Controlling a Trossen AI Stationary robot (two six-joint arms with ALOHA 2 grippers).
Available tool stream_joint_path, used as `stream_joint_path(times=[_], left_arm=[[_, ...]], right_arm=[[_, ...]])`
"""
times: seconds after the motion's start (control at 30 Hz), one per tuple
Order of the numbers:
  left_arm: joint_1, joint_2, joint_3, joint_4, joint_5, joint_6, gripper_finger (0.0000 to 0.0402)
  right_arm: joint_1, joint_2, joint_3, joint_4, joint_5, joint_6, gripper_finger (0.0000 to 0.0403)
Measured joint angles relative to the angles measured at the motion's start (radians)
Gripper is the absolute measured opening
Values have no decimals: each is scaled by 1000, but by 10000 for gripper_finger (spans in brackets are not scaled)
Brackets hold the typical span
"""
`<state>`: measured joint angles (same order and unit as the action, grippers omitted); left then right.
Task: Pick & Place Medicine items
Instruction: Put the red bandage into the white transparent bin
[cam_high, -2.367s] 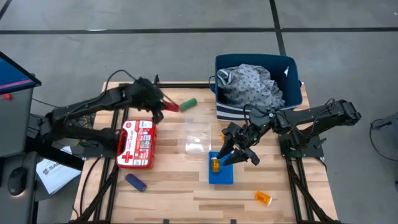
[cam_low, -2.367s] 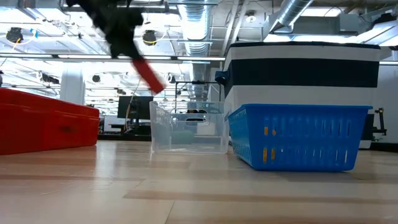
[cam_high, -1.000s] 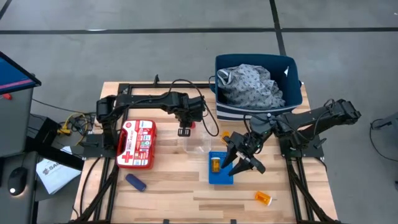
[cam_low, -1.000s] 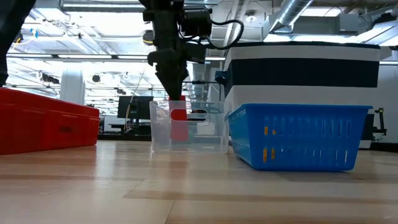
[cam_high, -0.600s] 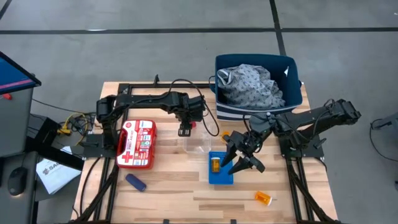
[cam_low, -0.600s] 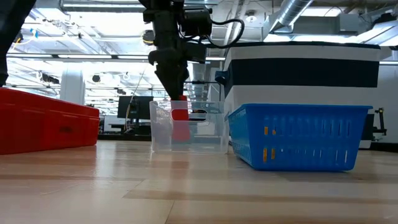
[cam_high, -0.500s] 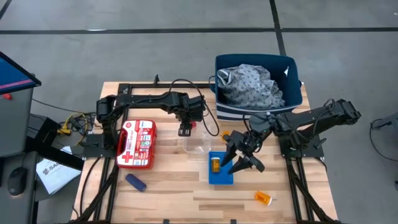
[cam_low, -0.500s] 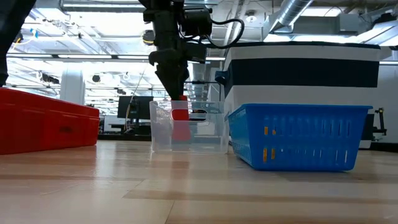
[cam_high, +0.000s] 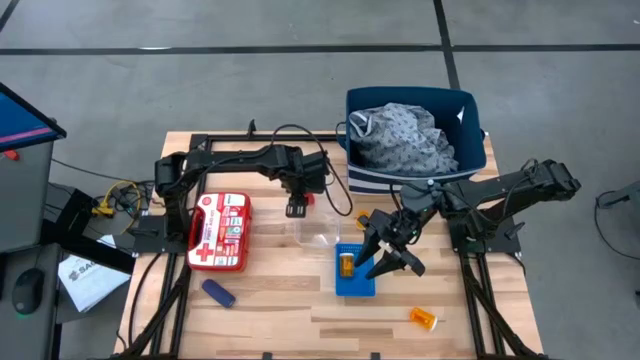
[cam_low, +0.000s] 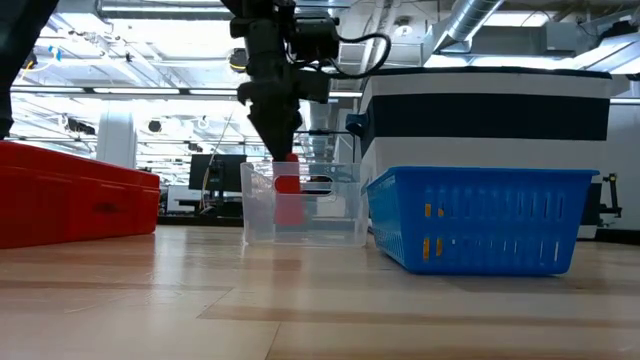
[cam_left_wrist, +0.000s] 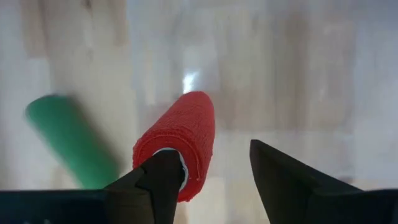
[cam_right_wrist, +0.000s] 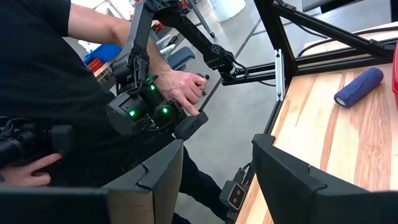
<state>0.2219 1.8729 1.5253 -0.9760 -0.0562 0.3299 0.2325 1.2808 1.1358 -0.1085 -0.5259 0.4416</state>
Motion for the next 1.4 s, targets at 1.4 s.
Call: stream_joint_path(times=[1.4], left_arm=[[0,-8,0,-6,-50,37,182]], right_arm=[[-5,-1,0,-1,-24,-8,191]])
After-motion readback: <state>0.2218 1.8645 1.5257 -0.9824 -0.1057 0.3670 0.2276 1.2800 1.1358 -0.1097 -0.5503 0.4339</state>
